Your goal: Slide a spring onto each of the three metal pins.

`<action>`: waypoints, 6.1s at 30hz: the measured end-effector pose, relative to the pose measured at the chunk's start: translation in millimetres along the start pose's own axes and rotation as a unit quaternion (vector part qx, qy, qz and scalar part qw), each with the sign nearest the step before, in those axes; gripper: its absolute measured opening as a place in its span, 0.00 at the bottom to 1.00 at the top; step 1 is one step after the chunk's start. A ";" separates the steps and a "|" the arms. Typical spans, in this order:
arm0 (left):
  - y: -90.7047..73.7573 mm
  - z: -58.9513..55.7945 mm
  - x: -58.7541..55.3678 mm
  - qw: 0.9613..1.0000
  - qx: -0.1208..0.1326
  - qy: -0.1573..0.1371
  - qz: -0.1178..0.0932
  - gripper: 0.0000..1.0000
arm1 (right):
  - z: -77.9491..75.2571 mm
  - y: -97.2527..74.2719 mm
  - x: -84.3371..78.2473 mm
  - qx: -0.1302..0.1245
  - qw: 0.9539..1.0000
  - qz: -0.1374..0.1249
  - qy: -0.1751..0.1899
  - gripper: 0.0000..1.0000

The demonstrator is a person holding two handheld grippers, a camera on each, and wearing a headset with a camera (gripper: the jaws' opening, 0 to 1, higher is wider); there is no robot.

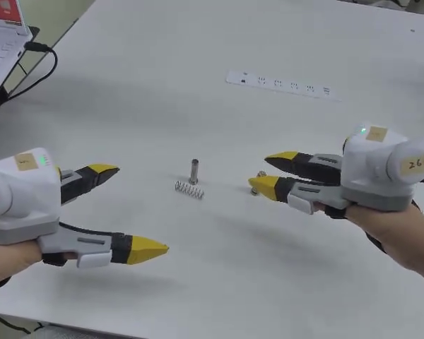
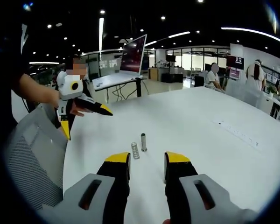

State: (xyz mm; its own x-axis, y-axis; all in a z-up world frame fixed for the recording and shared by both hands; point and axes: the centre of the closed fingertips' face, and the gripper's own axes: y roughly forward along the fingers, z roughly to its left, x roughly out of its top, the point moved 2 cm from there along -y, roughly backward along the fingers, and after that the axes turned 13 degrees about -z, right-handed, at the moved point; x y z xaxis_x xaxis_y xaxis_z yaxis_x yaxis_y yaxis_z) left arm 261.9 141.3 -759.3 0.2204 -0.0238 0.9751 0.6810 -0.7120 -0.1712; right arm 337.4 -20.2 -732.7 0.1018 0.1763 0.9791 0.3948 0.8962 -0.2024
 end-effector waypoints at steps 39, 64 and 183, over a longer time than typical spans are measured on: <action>-9.7 10.1 -5.2 1.000 0.013 -0.009 0.005 0.97 | 43.0 86.0 -46.9 0.057 0.993 0.101 -0.036 0.16; -30.9 14.6 -10.7 0.999 0.033 -0.021 0.003 0.96 | 32.7 106.6 -80.6 0.039 0.985 0.161 -0.037 0.15; 86.0 -102.9 18.8 0.973 -0.230 0.034 -0.005 0.05 | 77.4 -36.7 -20.2 0.194 0.967 0.125 -0.110 0.08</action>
State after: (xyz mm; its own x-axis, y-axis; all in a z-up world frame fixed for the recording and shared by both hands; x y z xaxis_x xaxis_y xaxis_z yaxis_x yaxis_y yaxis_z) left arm 252.8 7.4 -741.2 0.1586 -0.0500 0.9861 0.2947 -0.9508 -0.0956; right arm 250.2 -25.2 -743.3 -0.0646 0.4517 0.8899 0.0059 0.8919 -0.4523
